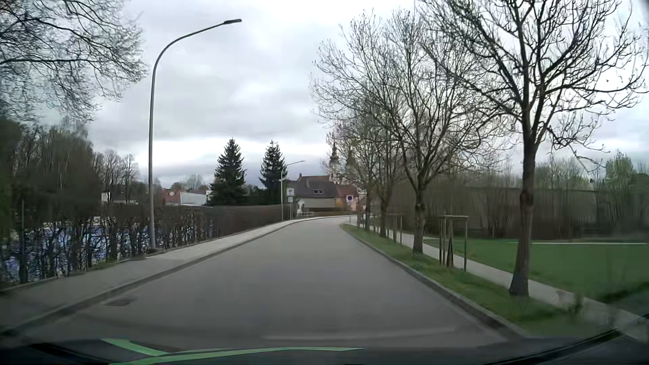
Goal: Follow the waypoints while adhering to traffic rules and regulations
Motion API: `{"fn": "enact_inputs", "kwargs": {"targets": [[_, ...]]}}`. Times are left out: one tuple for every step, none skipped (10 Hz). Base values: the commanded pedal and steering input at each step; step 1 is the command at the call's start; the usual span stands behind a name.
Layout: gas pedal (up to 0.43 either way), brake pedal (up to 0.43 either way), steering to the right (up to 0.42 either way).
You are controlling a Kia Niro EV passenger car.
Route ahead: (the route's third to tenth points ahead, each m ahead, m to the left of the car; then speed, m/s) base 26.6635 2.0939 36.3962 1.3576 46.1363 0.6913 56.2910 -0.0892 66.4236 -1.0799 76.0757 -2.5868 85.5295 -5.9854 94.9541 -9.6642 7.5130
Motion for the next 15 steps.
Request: {"fn": "enact_inputs", "kwargs": {"targets": [[0.0,0.0,-0.003],[0.0,0.0,-0.003],[0.0,0.0,-0.003],[0.0,0.0,-0.003],[0.0,0.0,-0.003],[0.0,0.0,-0.003],[0.0,0.0,-0.003],[0.0,0.0,-0.003],[0.0,0.0,-0.003],[0.0,0.0,-0.003],[0.0,0.0,-0.003],[0.0,0.0,-0.003],[0.0,0.0,-0.003],[0.0,0.0,-0.003],[0.0,0.0,-0.003]]}}
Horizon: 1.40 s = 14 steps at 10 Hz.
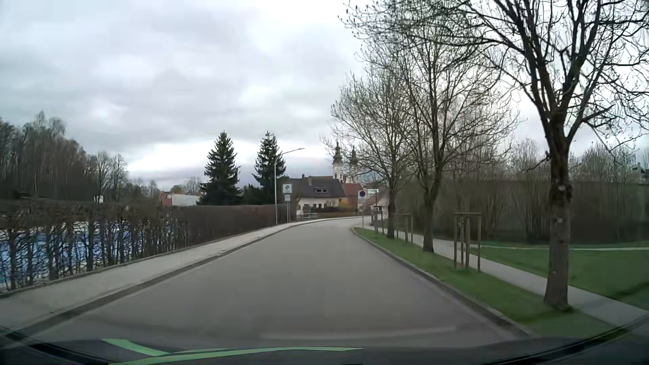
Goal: Follow the waypoints while adhering to traffic rules and regulations
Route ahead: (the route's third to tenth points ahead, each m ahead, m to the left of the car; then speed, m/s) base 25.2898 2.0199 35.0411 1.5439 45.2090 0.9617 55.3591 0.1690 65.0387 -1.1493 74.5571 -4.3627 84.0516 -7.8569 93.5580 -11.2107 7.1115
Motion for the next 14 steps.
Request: {"fn": "enact_inputs", "kwargs": {"targets": [[0.0,0.0,-0.003],[0.0,0.0,-0.003],[0.0,0.0,-0.003],[0.0,0.0,-0.003],[0.0,0.0,-0.003],[0.0,0.0,-0.003],[0.0,0.0,0.0],[0.0,0.0,0.006],[0.0,0.0,0.008],[0.0,0.0,0.008],[0.0,0.0,0.008],[0.0,0.0,0.008],[0.0,0.0,0.008],[0.0,0.0,0.008]]}}
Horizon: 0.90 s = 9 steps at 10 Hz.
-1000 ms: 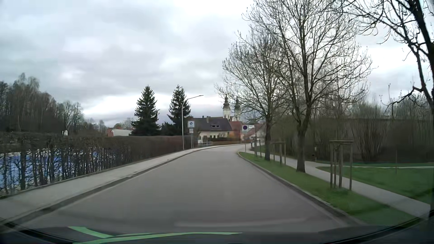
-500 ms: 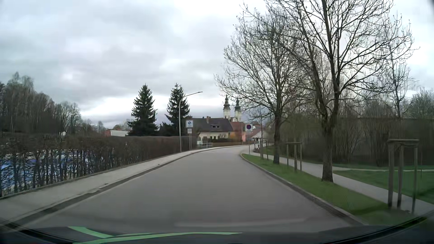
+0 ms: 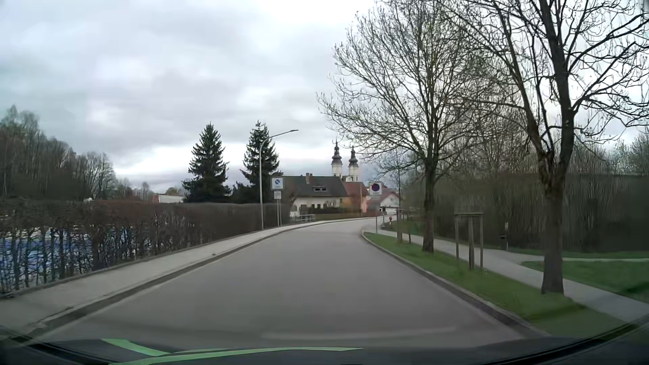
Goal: Follow the waypoints while adhering to traffic rules and regulations
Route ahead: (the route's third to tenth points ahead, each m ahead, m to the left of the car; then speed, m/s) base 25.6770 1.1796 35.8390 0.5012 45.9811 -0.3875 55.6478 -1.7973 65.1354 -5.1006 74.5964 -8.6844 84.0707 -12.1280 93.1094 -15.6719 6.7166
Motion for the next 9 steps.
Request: {"fn": "enact_inputs", "kwargs": {"targets": [[0.0,0.0,0.008],[0.0,0.0,0.008],[0.0,0.0,0.007],[0.0,0.0,0.008],[0.0,0.0,0.007],[0.0,0.0,0.007],[0.0,0.0,0.007],[0.0,0.0,0.007],[0.0,0.0,0.007]]}}
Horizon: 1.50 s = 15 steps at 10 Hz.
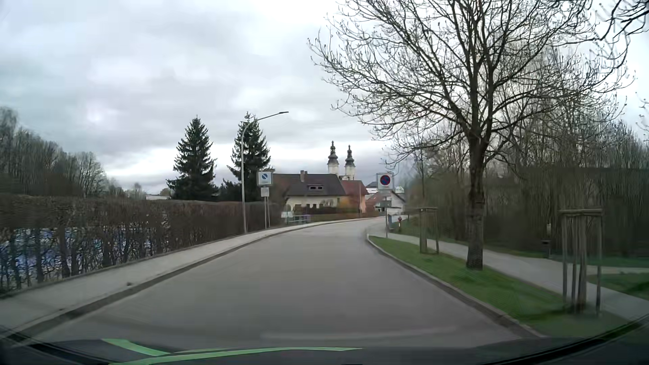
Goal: Follow the waypoints while adhering to traffic rules and regulations
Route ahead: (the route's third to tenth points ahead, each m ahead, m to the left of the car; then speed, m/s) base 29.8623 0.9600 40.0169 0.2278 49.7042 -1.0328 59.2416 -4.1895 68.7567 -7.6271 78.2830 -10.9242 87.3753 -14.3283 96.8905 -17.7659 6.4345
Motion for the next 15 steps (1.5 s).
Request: {"fn": "enact_inputs", "kwargs": {"targets": [[0.0,0.0,0.007],[0.0,0.0,0.007],[0.0,0.0,0.007],[0.0,0.0,0.007],[0.0,0.0,0.007],[0.0,0.0,0.007],[0.0,0.0,0.006],[0.0,0.0,0.007],[0.0,0.0,0.006],[0.0,0.0,0.004],[0.0,0.0,0.0],[0.0,0.0,0.0],[0.0,0.0,0.0],[0.0,0.0,-0.001],[0.0,0.0,-0.001]]}}
